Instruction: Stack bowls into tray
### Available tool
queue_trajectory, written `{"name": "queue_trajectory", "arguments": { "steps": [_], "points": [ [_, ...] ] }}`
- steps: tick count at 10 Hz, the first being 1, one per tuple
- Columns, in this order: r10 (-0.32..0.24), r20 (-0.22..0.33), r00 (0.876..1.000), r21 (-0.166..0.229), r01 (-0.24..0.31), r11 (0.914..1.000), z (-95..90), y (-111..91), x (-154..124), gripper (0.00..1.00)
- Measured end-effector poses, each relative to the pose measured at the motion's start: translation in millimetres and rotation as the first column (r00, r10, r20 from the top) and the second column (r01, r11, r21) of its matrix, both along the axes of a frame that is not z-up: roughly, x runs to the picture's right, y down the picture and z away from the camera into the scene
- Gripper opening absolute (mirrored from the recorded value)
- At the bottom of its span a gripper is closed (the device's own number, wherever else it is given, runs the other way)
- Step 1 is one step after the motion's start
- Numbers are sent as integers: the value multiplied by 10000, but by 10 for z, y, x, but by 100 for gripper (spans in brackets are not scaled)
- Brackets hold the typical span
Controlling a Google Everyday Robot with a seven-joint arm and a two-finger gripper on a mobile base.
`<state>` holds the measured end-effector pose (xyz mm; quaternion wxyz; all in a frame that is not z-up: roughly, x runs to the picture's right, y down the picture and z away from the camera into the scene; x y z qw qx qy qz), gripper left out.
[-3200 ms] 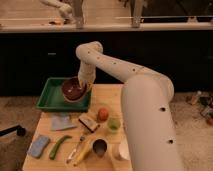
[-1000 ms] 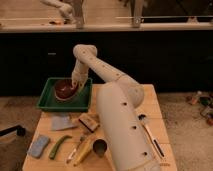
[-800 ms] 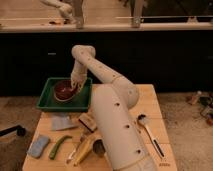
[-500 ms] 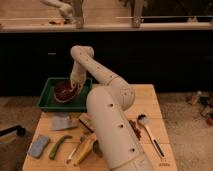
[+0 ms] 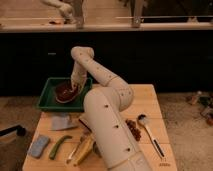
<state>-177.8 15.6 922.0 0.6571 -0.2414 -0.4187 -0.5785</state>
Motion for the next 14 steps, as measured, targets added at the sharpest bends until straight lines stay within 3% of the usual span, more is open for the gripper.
{"name": "queue_trajectory", "arguments": {
  "steps": [9,14],
  "points": [
    [-165,-208,9996,-421,157,9990,142,103,55,0],
    [-431,-501,9978,-165,423,9990,153,101,32,0]
  ]
}}
